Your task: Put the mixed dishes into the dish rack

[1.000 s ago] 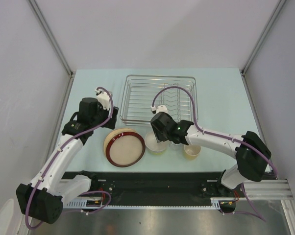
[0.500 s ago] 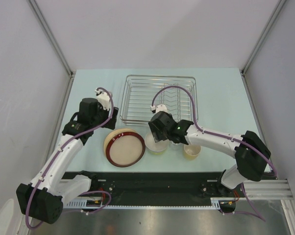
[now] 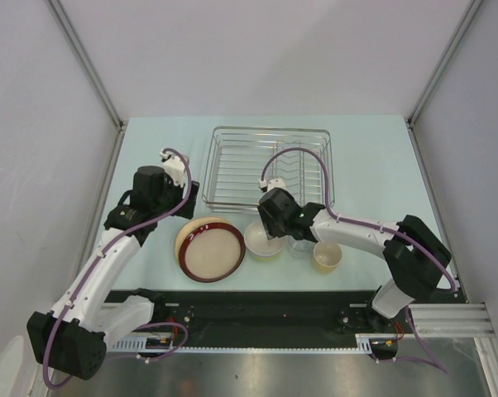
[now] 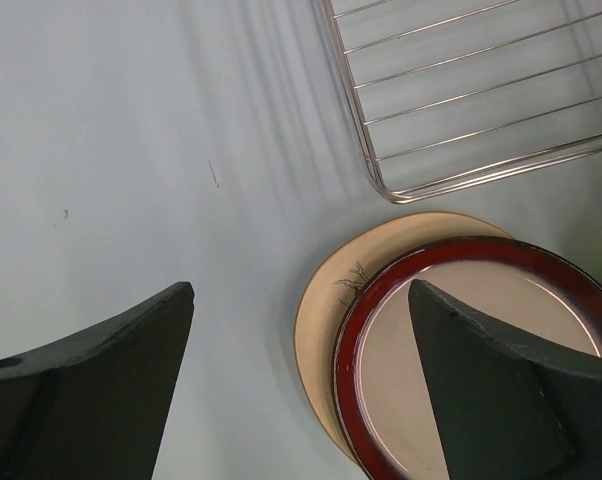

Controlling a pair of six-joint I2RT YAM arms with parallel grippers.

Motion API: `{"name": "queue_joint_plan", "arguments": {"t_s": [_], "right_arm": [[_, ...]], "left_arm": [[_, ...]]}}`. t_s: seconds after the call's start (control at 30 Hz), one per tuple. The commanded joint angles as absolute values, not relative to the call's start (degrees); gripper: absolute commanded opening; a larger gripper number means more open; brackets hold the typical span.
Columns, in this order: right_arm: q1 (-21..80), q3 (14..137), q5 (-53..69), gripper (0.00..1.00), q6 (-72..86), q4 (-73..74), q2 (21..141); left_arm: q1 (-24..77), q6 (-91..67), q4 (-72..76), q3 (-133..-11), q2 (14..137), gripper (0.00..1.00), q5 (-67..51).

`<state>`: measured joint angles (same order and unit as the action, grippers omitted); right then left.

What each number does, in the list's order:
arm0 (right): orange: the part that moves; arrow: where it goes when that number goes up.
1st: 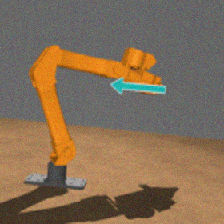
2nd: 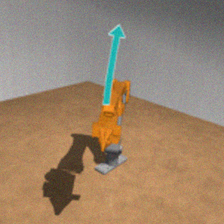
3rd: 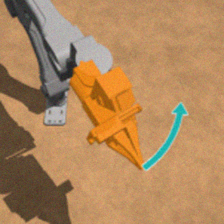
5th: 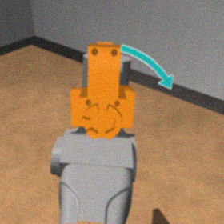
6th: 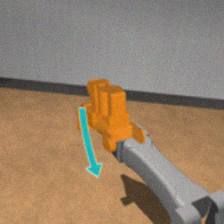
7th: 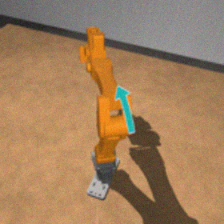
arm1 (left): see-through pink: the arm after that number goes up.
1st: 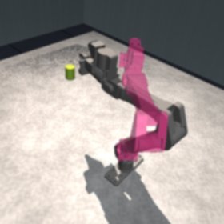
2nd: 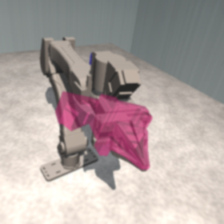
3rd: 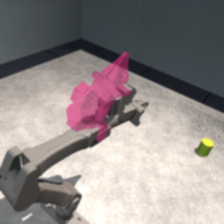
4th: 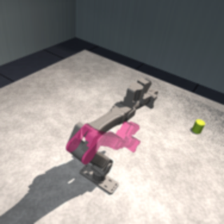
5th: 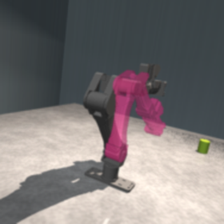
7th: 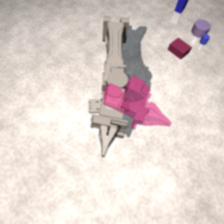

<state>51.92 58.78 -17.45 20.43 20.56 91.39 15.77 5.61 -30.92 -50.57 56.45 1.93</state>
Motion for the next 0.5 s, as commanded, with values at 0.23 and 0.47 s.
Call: {"name": "queue_joint_plan", "arguments": {"t_s": [0.23, 0.47], "right_arm": [[52.0, 57.3, -16.6, 0.33, 21.5, 22.3, 87.3], [52.6, 59.8, -18.1, 0.34, 21.4, 24.7, 83.7]], "left_arm": [[15.2, 6.2, -28.5, -49.8, 55.5, 0.94, 2.5], [15.2, 6.2, -28.7, -49.7, 55.4, 0.94, 2.2]]}}
